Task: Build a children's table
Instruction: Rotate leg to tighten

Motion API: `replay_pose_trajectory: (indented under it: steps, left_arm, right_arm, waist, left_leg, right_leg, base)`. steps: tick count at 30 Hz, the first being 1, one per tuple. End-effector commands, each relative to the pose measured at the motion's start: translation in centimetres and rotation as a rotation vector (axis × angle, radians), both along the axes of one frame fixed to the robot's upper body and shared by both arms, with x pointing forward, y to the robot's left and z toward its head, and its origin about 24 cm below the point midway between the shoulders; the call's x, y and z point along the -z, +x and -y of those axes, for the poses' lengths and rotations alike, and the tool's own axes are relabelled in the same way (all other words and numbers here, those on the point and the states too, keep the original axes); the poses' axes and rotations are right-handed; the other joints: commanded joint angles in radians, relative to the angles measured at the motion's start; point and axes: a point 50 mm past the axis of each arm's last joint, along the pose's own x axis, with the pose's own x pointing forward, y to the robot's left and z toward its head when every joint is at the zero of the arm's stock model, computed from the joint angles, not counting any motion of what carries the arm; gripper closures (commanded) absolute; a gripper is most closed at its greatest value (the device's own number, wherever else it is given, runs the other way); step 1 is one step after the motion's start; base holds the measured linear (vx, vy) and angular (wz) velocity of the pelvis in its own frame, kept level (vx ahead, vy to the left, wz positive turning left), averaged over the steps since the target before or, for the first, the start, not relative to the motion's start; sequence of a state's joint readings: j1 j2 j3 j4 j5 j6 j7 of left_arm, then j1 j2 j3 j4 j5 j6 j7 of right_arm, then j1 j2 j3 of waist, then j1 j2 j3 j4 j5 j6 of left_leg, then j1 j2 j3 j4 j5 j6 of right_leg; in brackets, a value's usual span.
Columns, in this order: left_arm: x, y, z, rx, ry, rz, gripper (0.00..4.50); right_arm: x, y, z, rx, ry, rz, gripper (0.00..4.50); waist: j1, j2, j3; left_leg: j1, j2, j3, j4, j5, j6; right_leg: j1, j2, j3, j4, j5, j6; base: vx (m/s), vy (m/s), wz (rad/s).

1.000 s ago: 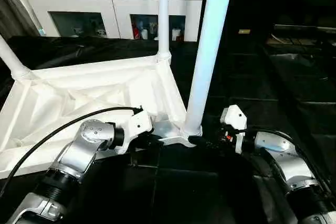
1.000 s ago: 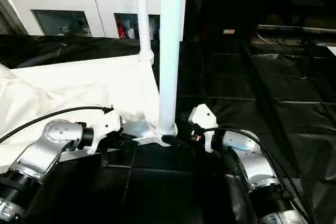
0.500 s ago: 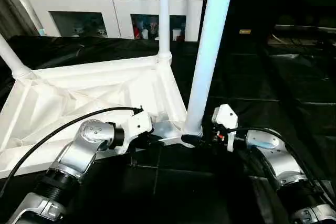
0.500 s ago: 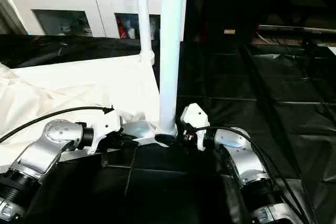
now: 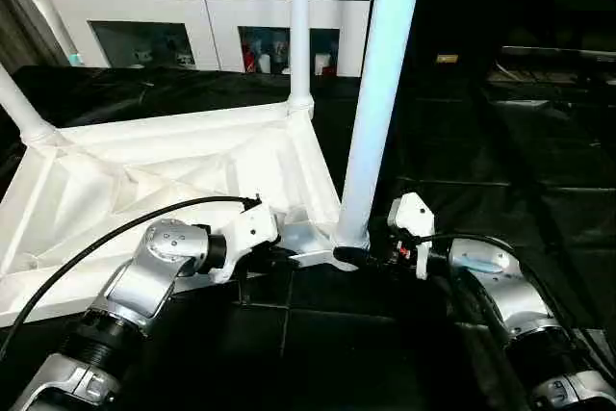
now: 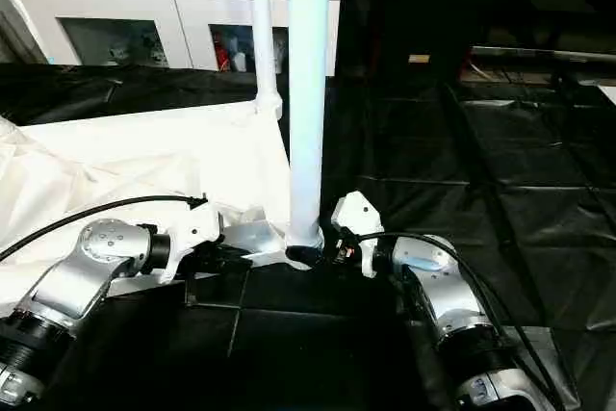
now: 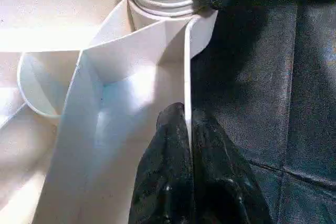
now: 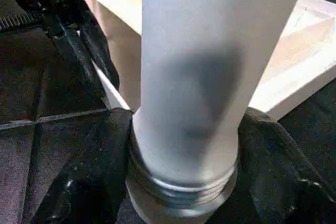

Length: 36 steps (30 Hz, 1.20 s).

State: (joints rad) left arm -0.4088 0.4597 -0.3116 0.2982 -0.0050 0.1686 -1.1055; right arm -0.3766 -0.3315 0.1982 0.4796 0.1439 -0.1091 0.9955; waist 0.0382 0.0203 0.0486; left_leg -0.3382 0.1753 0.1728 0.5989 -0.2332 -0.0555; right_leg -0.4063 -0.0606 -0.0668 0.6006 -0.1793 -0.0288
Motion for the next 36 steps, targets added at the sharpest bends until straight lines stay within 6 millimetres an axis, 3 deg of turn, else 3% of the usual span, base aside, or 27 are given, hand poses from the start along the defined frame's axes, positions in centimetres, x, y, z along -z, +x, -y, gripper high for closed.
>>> replay_pose_trajectory:
  steps: [1,4,7,9,11,13,16,19,23,25,31,34,36]
  left_arm:
    - [0.3,-0.1,0.1,-0.008,-0.015,-0.014,4.50]
    - [0.5,0.5,0.4,-0.081,-0.026,-0.007,4.50]
    - [0.8,1.4,1.3,-0.178,-0.035,0.016,4.50]
    - [1.2,2.1,2.1,-0.259,-0.044,0.025,4.50]
    - [1.5,2.8,2.9,-0.346,-0.048,0.020,4.50]
    - [1.7,3.4,3.6,-0.419,-0.041,0.019,4.50]
    - [2.0,3.9,4.6,-0.468,-0.033,0.018,4.50]
    - [2.0,4.1,5.2,-0.462,-0.017,0.033,4.50]
    - [2.0,4.2,5.1,-0.444,-0.012,0.040,4.50]
    - [1.9,4.2,5.0,-0.423,-0.011,0.048,4.50]
    - [1.9,3.4,3.8,-0.312,-0.010,0.068,4.50]
    - [1.8,2.8,3.1,-0.248,-0.022,0.069,4.50]
    - [1.7,2.3,2.5,-0.196,-0.031,0.067,4.50]
  right_arm:
    - [-0.1,0.2,-0.4,0.024,0.011,0.019,1.85]
    - [0.6,0.7,-0.6,0.145,0.030,0.003,1.85]
    - [1.9,1.2,-1.1,0.351,0.028,-0.042,1.85]
    - [2.9,1.4,-1.8,0.499,0.024,-0.081,1.86]
    - [3.6,1.6,-2.3,0.631,0.026,-0.112,1.86]
    - [4.2,1.9,-3.0,0.733,0.024,-0.140,1.86]
    - [4.3,2.1,-4.0,0.802,0.014,-0.136,1.86]
    - [4.1,2.3,-4.9,0.804,-0.011,-0.114,1.86]
    - [3.9,2.0,-5.2,0.755,0.036,-0.119,1.86]
    - [3.6,2.1,-5.1,0.743,0.061,-0.108,1.30]
    - [2.2,2.5,-3.1,0.647,-0.018,0.052,0.75]
    - [1.3,2.3,-2.3,0.509,-0.006,0.076,0.62]
    - [0.4,1.9,-1.3,0.374,-0.018,0.115,0.62]
  waist:
    - [0.008,-0.016,-0.061]
    - [0.004,-0.017,-0.058]
    - [0.000,-0.018,-0.054]
    - [0.000,-0.016,-0.049]
    - [0.000,-0.017,-0.052]
    - [0.000,-0.012,-0.049]
    - [0.003,-0.013,-0.050]
    - [0.004,-0.010,-0.051]
    - [0.005,-0.008,-0.052]
    - [0.008,-0.007,-0.053]
    - [0.006,-0.012,-0.055]
    - [0.007,-0.017,-0.056]
    - [0.011,-0.019,-0.058]
  left_leg:
    - [-0.014,0.049,-0.013,-0.062,-0.030,0.108]
    - [-0.014,0.049,-0.013,-0.063,-0.041,0.096]
    - [-0.012,0.046,-0.014,-0.067,-0.083,0.066]
    - [-0.006,0.043,-0.014,-0.071,-0.117,0.040]
    - [-0.005,0.042,-0.016,-0.072,-0.123,0.026]
    - [0.001,0.041,-0.014,-0.073,-0.142,0.025]
    - [0.001,0.040,-0.017,-0.075,-0.166,0.022]
    - [0.003,0.040,-0.016,-0.077,-0.187,0.028]
    - [-0.005,0.042,-0.020,-0.081,-0.193,0.032]
    - [-0.004,0.042,-0.020,-0.081,-0.197,0.036]
    - [-0.017,0.042,-0.021,-0.081,-0.151,0.046]
    - [-0.015,0.041,-0.018,-0.076,-0.150,0.065]
    - [-0.018,0.045,-0.017,-0.075,-0.115,0.088]
  right_leg:
    - [0.064,-0.085,0.053,-0.056,-0.158,-0.244]
    - [0.063,-0.085,0.053,-0.060,-0.180,-0.242]
    - [0.060,-0.083,0.053,-0.071,-0.262,-0.214]
    - [0.055,-0.083,0.053,-0.082,-0.362,-0.177]
    - [0.056,-0.084,0.054,-0.084,-0.390,-0.160]
    - [0.045,-0.082,0.055,-0.091,-0.414,-0.152]
    - [0.048,-0.085,0.052,-0.096,-0.450,-0.135]
    - [0.043,-0.083,0.053,-0.100,-0.450,-0.124]
    - [0.050,-0.086,0.053,-0.098,-0.442,-0.116]
    - [0.048,-0.088,0.054,-0.099,-0.447,-0.112]
    - [0.056,-0.087,0.052,-0.092,-0.396,-0.120]
    - [0.056,-0.090,0.054,-0.094,-0.416,-0.121]
    - [0.058,-0.088,0.055,-0.087,-0.366,-0.127]
  base:
    - [0.000,0.000,0.00]
    - [0.000,0.000,0.00]
    - [0.000,0.000,0.00]
    - [0.000,0.000,0.00]
    - [0.000,0.000,0.00]
    - [0.000,0.000,0.00]
    - [0.000,0.000,0.00]
    - [0.000,0.000,0.00]
    - [0.000,0.000,0.00]
    - [0.000,0.000,0.00]
    - [0.000,0.000,0.00]
    - [0.000,0.000,0.00]
    - [0.000,0.000,0.00]
